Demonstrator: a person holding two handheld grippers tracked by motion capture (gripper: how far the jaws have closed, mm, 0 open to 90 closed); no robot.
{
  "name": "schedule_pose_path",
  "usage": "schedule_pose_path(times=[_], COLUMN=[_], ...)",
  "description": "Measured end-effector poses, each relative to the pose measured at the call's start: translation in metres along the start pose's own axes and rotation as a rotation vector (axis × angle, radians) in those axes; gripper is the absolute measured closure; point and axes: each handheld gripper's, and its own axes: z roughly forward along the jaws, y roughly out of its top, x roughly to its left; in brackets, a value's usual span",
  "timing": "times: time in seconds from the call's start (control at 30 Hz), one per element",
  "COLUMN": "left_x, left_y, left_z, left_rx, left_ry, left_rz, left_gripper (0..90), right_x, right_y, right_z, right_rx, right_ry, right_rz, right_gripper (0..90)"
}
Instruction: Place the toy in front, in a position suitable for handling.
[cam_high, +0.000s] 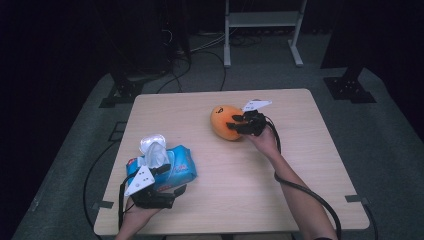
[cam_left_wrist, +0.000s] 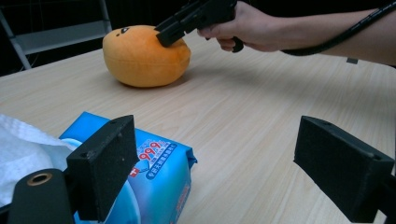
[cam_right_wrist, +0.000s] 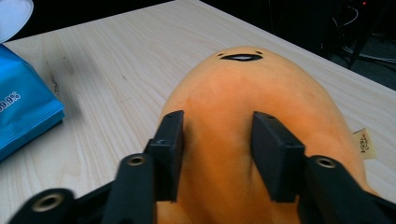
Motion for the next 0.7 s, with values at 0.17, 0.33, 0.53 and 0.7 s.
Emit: schedule_pose_path(times=[0.17,0.33,0.53,0.7], left_x=[0.000,0.001,0.003,0.004], left_y=[0.000,-0.001,-0.002,-0.002], left_z=[0.001,0.001,0.000,-0.002], left_rx=[-0.002,0.001,0.006,-0.006], left_ry=[-0.001,0.003,0.005,0.011], left_rz=[-0.005,-0.009,-0.012,-0.024], left_gripper=[12.0,12.1,12.1,12.1], right_x=[0.005,0.006,0.007,0.010], right_y=[0.001,0.003,0.012,0.021], right_z=[0.005,0.005,-0.008,-0.026], right_rx=[0.026,0.038,0.040,0.054], right_ry=[-0.013,-0.014,-0.020,0.042], right_rz=[-0.012,0.014,0.028,0.006], right_gripper=[68.2,79.7,84.4,84.5])
